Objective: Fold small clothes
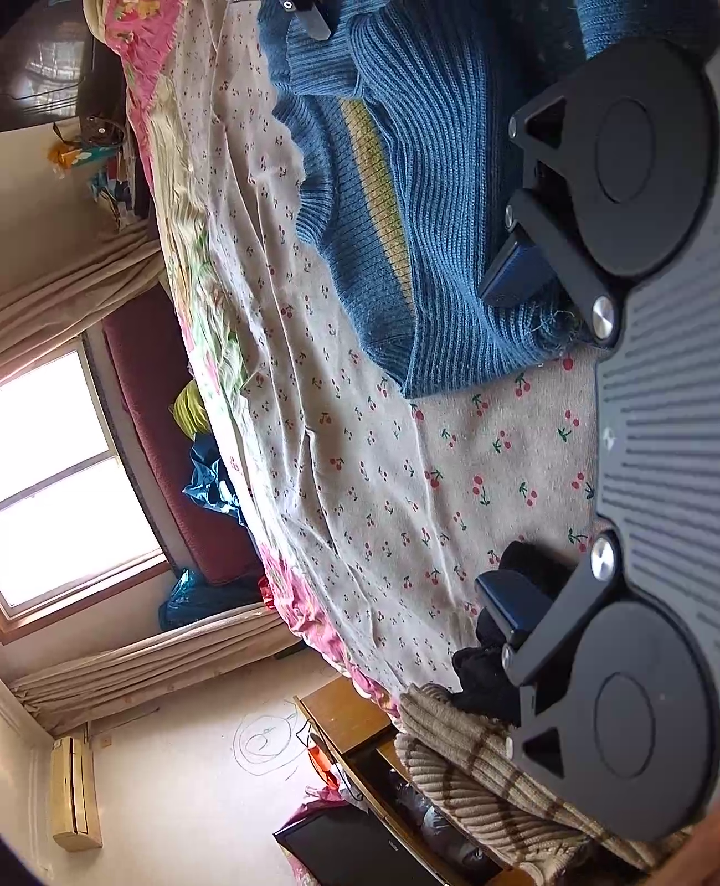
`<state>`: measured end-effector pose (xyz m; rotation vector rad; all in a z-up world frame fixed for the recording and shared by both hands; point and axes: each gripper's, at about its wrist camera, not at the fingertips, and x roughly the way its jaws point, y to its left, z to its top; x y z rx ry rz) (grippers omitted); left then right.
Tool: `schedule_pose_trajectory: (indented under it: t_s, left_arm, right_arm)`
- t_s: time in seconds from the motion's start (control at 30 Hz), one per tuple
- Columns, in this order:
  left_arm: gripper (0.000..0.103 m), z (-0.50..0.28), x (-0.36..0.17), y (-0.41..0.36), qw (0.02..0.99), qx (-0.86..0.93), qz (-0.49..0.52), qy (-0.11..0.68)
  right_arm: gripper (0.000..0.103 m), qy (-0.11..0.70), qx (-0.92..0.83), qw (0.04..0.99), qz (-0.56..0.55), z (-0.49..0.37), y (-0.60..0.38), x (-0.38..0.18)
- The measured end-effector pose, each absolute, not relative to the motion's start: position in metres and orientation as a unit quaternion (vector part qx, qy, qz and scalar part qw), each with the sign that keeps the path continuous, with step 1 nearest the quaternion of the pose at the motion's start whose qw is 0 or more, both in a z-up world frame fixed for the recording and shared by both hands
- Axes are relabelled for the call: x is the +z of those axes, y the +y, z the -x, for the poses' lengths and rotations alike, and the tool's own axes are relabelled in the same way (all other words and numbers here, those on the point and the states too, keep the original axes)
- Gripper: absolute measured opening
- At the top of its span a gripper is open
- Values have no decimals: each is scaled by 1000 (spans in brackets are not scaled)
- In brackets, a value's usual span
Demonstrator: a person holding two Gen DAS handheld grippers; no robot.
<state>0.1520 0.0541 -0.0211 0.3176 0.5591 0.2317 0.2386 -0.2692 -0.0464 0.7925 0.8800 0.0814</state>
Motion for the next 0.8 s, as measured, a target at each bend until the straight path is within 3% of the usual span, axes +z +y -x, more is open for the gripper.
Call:
schedule_pose_trajectory:
  t_s: [0.03, 0.1, 0.27, 0.5, 0.8]
  left_arm:
    - [103, -151, -20, 55, 943, 114, -153, 272]
    - [103, -150, -17, 56, 945, 114, -151, 267]
    - [103, -141, -3, 50, 954, 101, -156, 236]
    - [103, -124, 3, 16, 961, 35, -206, 182]
    - [103, -168, -34, -27, 932, 54, -303, 191]
  right_arm:
    - [10, 412, 40, 829, -376, -237, -270, -44]
    - [8, 399, 53, 824, -397, -235, -273, -36]
    - [7, 350, 105, 810, -458, -242, -268, 9]
    - [7, 279, 176, 823, -463, -246, -246, 87]
    - [7, 295, 183, 805, -481, -238, -236, 98]
